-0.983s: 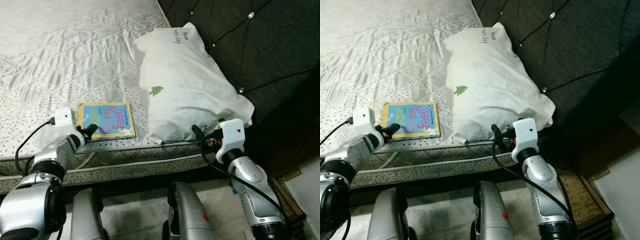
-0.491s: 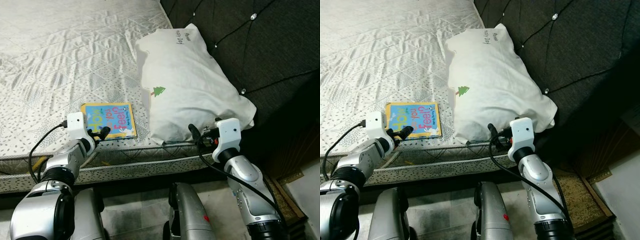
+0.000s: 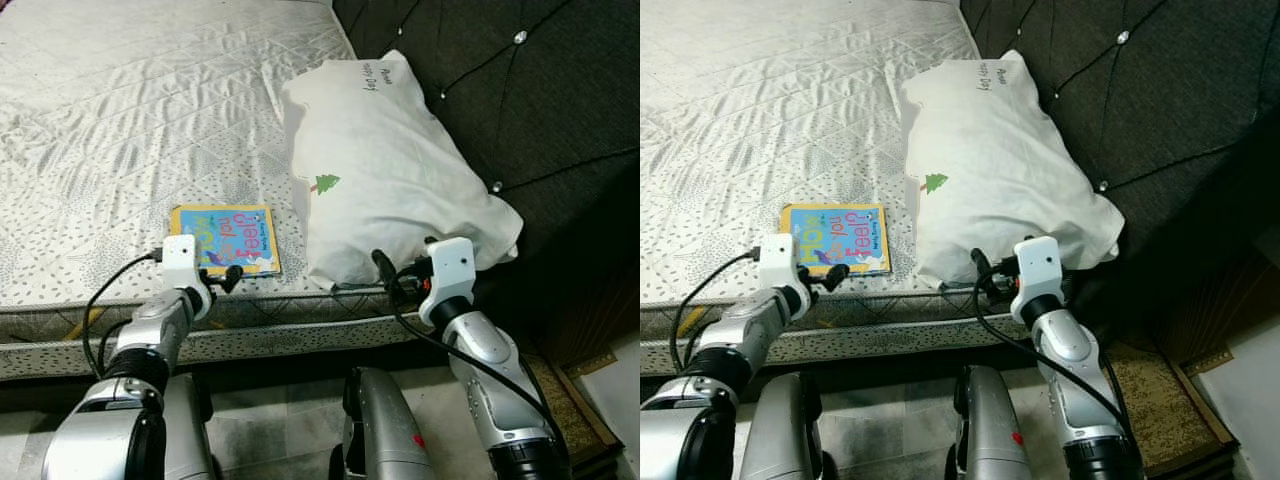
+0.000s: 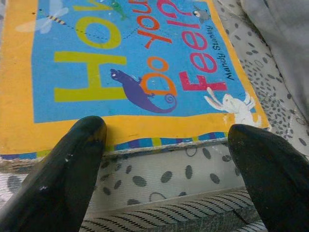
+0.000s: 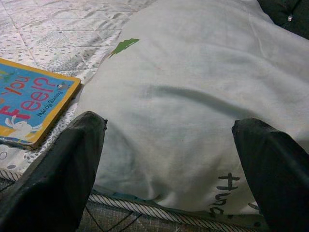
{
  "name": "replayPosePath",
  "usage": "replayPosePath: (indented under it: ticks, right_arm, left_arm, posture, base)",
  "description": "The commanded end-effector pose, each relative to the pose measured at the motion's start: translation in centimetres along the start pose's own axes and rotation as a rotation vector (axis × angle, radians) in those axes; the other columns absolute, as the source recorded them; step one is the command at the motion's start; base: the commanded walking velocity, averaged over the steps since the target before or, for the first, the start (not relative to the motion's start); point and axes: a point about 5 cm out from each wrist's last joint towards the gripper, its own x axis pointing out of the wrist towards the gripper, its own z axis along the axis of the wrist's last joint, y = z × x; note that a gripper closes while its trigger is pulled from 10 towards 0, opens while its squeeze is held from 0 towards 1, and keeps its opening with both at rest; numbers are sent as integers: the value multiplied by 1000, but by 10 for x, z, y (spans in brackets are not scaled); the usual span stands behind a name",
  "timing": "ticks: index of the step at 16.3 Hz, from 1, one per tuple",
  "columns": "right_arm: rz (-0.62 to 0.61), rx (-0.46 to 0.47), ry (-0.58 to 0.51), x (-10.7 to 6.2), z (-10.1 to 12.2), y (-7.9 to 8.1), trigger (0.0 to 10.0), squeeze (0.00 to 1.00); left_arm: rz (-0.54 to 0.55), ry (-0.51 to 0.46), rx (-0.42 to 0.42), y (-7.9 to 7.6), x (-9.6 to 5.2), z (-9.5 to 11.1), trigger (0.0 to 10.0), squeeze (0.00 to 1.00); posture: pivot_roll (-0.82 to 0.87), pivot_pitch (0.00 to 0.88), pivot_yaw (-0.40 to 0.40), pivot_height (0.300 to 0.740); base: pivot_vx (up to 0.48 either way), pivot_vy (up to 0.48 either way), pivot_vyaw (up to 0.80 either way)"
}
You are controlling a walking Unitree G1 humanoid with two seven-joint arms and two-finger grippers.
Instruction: Clean up the room
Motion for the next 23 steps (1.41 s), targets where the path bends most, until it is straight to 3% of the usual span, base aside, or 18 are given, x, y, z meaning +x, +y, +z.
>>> replayPosePath:
  ticks: [1,5,13,16,19,20,23]
  right_arm:
    - [-19,-6,4,0,-1,-3,10000,0]
    - [-24,-4,3,1,-2,-3,10000,0]
    - [-21,1,-3,2,-2,0,10000,0]
    - [-22,1,-4,3,-2,0,10000,0]
    - [-23,1,-4,3,-2,-1,10000,0]
    - [-23,1,-5,3,-2,-1,10000,0]
    - [-28,0,-5,2,-2,-2,10000,0]
  left_arm:
    - [3,12,12,-1,-1,-3,10000,1000]
    - [29,10,37,9,-6,-4,10000,1000]
    - [-69,25,67,-13,-12,-19,10000,1000]
    - [-49,48,70,-6,-14,-25,10000,1000]
    - [-11,52,74,5,-14,-22,10000,918]
    - [8,53,81,11,-14,-20,10000,792]
    - [35,50,84,18,-14,-14,10000,745]
  posture:
    - [-67,95,-112,532]
    - [-59,97,-109,532]
    - [-54,101,-106,532]
    - [-53,104,-106,532]
    - [-53,102,-106,532]
    - [-54,102,-105,532]
    - [-60,103,-103,532]
  base:
    - [0,0,0]
    - [0,0,0]
    - [0,0,0]
    - [0,0,0]
    - [0,0,0]
    - [0,0,0]
    - [0,0,0]
